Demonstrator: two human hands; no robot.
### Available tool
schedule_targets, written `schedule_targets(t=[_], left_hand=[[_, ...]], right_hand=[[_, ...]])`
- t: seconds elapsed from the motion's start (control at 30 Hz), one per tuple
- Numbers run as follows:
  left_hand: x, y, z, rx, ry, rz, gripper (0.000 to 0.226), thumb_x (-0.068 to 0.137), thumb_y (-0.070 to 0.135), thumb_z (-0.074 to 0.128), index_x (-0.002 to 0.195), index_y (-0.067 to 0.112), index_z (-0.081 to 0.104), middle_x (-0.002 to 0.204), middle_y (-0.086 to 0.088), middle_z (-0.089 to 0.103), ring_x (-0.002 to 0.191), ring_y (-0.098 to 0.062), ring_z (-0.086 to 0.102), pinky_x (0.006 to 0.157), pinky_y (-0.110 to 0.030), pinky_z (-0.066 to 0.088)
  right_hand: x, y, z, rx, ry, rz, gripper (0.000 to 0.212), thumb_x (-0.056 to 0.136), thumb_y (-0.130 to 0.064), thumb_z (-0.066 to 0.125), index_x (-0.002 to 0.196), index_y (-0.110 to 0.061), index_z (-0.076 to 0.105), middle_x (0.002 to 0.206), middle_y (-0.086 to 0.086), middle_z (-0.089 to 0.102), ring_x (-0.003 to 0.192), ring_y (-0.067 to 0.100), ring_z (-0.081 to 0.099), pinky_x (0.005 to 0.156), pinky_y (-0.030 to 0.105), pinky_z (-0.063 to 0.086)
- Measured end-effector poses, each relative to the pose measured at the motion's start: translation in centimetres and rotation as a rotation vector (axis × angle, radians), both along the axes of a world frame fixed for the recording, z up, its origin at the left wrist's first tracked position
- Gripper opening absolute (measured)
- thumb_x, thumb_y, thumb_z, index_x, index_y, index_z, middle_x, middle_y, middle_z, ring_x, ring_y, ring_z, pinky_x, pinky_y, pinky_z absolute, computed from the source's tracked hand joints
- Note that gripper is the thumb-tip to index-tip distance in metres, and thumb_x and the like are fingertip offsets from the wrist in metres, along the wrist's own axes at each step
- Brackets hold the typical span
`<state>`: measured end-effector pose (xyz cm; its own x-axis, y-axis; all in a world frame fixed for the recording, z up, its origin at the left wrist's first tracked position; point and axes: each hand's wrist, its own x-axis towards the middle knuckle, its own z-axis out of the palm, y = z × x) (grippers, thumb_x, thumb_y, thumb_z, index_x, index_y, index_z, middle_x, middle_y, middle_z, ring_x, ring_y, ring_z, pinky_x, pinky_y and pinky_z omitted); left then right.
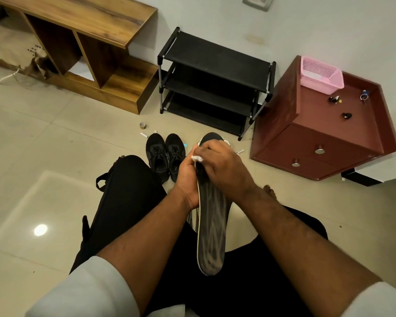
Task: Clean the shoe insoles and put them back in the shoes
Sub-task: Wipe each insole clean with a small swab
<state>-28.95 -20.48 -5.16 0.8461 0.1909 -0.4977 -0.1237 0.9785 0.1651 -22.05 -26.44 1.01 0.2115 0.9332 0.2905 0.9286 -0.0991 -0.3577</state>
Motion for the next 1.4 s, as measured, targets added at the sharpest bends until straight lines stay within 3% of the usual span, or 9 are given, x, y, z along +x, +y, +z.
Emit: schedule_targets(t=[0.17, 0.33, 0.43, 0.57, 0.8, 0.97, 1.13, 1.23, 1.4], left_hand=[[-0.5, 0.6, -0.5, 0.062, 0.023, -0.051, 0.070, 0.089, 0.063, 0.051, 0.120, 0.002, 0.066, 0.112, -0.014, 0.064, 0.114, -0.026, 0.058, 0.116, -0.041, 0.033], [0.1, 0.3, -0.2, 0.045, -0.020, -0.096, 0.073, 0.089, 0.062, 0.055, 0.139, 0.008, 0.055, 0.134, -0.015, 0.056, 0.130, -0.026, 0.051, 0.114, -0.040, 0.035], [0.0, -0.1, 0.1, -0.005, -0.033, -0.045, 0.065, 0.092, 0.059, 0.053, 0.136, 0.011, 0.058, 0.129, -0.017, 0.060, 0.122, -0.029, 0.057, 0.105, -0.040, 0.045], [0.0, 0.1, -0.3, 0.026, -0.031, -0.057, 0.072, 0.088, 0.063, 0.055, 0.138, 0.011, 0.056, 0.144, -0.016, 0.051, 0.134, -0.029, 0.048, 0.115, -0.043, 0.033], [0.1, 1.0, -0.8, 0.032, 0.013, -0.047, 0.073, 0.092, 0.065, 0.041, 0.102, 0.001, 0.076, 0.107, -0.020, 0.070, 0.104, -0.030, 0.063, 0.101, -0.040, 0.046], [0.2, 0.1, -0.3, 0.025, 0.014, -0.044, 0.065, 0.090, 0.064, 0.049, 0.114, 0.009, 0.073, 0.108, -0.016, 0.069, 0.101, -0.029, 0.066, 0.094, -0.041, 0.050], [0.0, -0.1, 0.8, 0.108, -0.007, -0.103, 0.083, 0.084, 0.078, 0.038, 0.123, 0.010, 0.064, 0.110, -0.020, 0.068, 0.098, -0.032, 0.064, 0.093, -0.046, 0.049], [-0.1, 0.2, 0.7, 0.126, 0.020, -0.057, 0.083, 0.081, 0.076, 0.048, 0.135, 0.013, 0.058, 0.119, -0.021, 0.064, 0.107, -0.034, 0.063, 0.095, -0.048, 0.050], [-0.3, 1.4, 0.6, 0.127, 0.053, -0.025, 0.082, 0.082, 0.071, 0.050, 0.123, 0.001, 0.064, 0.115, -0.021, 0.064, 0.103, -0.030, 0.062, 0.099, -0.042, 0.046]], right_hand=[[-1.6, -2.6, -1.0, -0.036, 0.014, 0.094, 0.032, 0.088, -0.015, 0.041, 0.097, -0.002, 0.070, 0.091, 0.013, 0.066, 0.083, 0.022, 0.060, 0.077, 0.027, 0.047], [0.5, -1.8, -0.7, -0.043, -0.063, 0.096, 0.030, 0.089, -0.015, 0.043, 0.100, -0.004, 0.069, 0.093, 0.012, 0.065, 0.084, 0.023, 0.058, 0.074, 0.033, 0.050], [1.7, -0.2, -0.2, -0.060, -0.040, 0.021, 0.033, 0.093, -0.021, 0.040, 0.101, -0.005, 0.067, 0.093, 0.011, 0.064, 0.086, 0.022, 0.058, 0.075, 0.033, 0.050], [0.7, -0.7, -0.1, -0.099, -0.010, 0.052, 0.035, 0.091, -0.020, 0.037, 0.101, -0.005, 0.067, 0.095, 0.012, 0.065, 0.086, 0.023, 0.059, 0.078, 0.033, 0.048], [-0.9, -3.9, -2.0, -0.083, -0.014, 0.141, 0.027, 0.089, -0.013, 0.044, 0.101, -0.005, 0.068, 0.097, 0.011, 0.065, 0.087, 0.023, 0.058, 0.080, 0.027, 0.041], [2.6, -0.6, -1.2, -0.088, -0.104, 0.070, 0.027, 0.090, -0.014, 0.043, 0.104, -0.005, 0.065, 0.097, 0.011, 0.064, 0.088, 0.023, 0.057, 0.078, 0.033, 0.048], [5.2, 2.0, 0.3, -0.152, -0.152, -0.040, 0.044, 0.090, -0.027, 0.030, 0.106, -0.007, 0.066, 0.100, 0.010, 0.063, 0.092, 0.023, 0.056, 0.081, 0.031, 0.044], [4.2, 1.1, 0.0, -0.142, -0.149, -0.009, 0.032, 0.091, -0.020, 0.040, 0.104, -0.006, 0.065, 0.099, 0.011, 0.064, 0.092, 0.023, 0.056, 0.082, 0.033, 0.046], [0.7, -3.7, -1.6, -0.173, -0.069, 0.120, 0.031, 0.089, -0.018, 0.042, 0.106, -0.007, 0.066, 0.099, 0.010, 0.064, 0.089, 0.021, 0.057, 0.080, 0.034, 0.049]])
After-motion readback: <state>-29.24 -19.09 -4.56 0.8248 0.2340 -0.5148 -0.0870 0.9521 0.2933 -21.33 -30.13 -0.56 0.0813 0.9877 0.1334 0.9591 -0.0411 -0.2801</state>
